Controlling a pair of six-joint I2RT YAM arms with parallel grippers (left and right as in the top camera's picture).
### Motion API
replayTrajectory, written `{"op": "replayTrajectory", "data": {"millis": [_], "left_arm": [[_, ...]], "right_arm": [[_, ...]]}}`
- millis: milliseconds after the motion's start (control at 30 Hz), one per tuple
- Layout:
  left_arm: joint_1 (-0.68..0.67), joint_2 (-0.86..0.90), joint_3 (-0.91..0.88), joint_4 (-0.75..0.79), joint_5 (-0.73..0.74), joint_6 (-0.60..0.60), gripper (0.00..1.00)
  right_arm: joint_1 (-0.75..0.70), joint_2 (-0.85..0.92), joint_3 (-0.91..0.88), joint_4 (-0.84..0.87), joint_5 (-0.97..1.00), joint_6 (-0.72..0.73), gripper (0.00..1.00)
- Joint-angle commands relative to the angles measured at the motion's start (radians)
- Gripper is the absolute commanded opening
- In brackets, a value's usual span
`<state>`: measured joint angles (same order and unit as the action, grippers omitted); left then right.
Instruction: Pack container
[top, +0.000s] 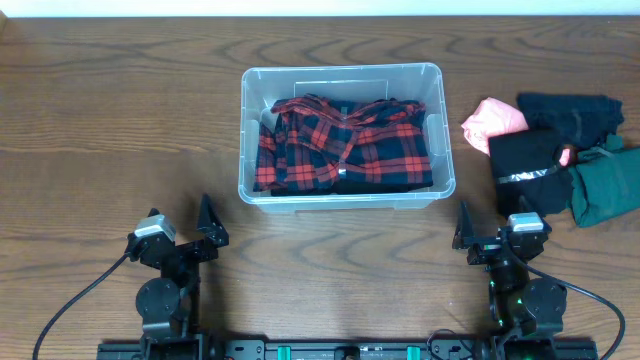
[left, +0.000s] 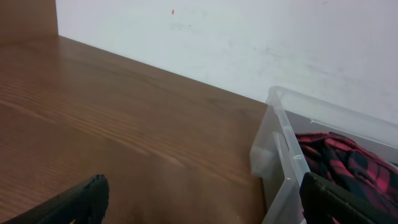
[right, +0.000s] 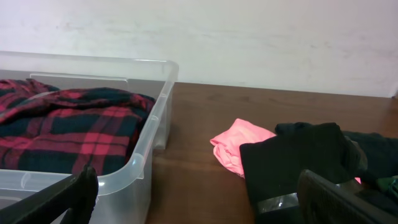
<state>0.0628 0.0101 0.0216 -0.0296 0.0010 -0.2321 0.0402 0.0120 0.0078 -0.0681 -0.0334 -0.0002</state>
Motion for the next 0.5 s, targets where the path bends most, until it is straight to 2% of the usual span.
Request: {"op": "replayTrajectory", "data": {"millis": [0, 467], "left_arm": [[-0.002, -0.005, -0.018, -0.044, -0.009, 0.002, 0.98], [-0.002, -0.005, -0.018, -0.044, -0.009, 0.002, 0.98]], "right_arm": [[-0.013, -0.005, -0.002, -0.003, 0.000, 0.003, 0.99], [-0.014, -0.002, 0.003, 0.035, -0.003, 0.029, 0.99]]}}
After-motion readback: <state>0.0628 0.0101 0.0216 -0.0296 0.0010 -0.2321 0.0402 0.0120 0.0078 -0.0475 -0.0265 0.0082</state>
